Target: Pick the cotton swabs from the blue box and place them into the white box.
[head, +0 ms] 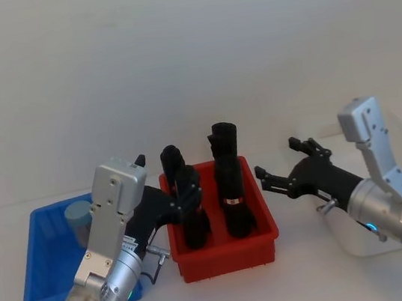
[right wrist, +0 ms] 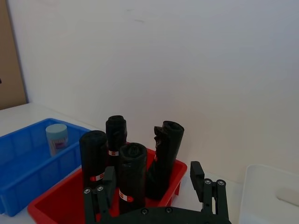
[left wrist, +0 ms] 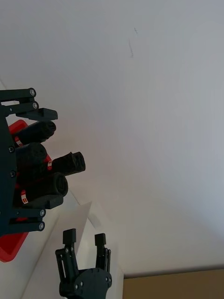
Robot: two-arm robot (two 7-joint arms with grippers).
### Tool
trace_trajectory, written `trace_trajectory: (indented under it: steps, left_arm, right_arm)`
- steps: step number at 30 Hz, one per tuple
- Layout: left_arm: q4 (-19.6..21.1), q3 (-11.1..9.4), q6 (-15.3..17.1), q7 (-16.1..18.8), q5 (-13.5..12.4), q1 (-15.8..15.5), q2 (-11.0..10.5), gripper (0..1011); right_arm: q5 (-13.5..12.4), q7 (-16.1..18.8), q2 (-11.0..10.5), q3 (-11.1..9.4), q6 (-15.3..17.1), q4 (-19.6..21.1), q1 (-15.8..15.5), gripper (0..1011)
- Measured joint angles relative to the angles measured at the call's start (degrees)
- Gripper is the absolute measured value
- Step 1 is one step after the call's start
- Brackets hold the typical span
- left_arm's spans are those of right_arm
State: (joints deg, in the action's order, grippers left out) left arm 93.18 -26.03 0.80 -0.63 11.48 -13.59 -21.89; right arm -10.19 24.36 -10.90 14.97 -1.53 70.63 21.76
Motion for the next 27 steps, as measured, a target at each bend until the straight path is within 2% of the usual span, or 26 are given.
trace_trajectory:
  steps: [7, 14, 27]
  left_arm:
    - [0.0, 0.0, 0.0, 0.0, 0.0, 0.0, 0.0, 999]
    - [0.0, 0.0, 0.0, 0.0, 0.0, 0.0, 0.0, 1000]
    - [0.0, 0.0, 0.0, 0.0, 0.0, 0.0, 0.0, 999]
  right_arm:
    - [0.7, 2.6, 1.5, 0.5, -1.1, -6.5, 3.6, 1002]
    - [1.3, 5.7, 3.2, 1.1, -3.0, -14.8, 8.1, 1002]
    - [2.3, 8.7, 6.0, 2.2, -6.8, -28.1, 15.4, 1001]
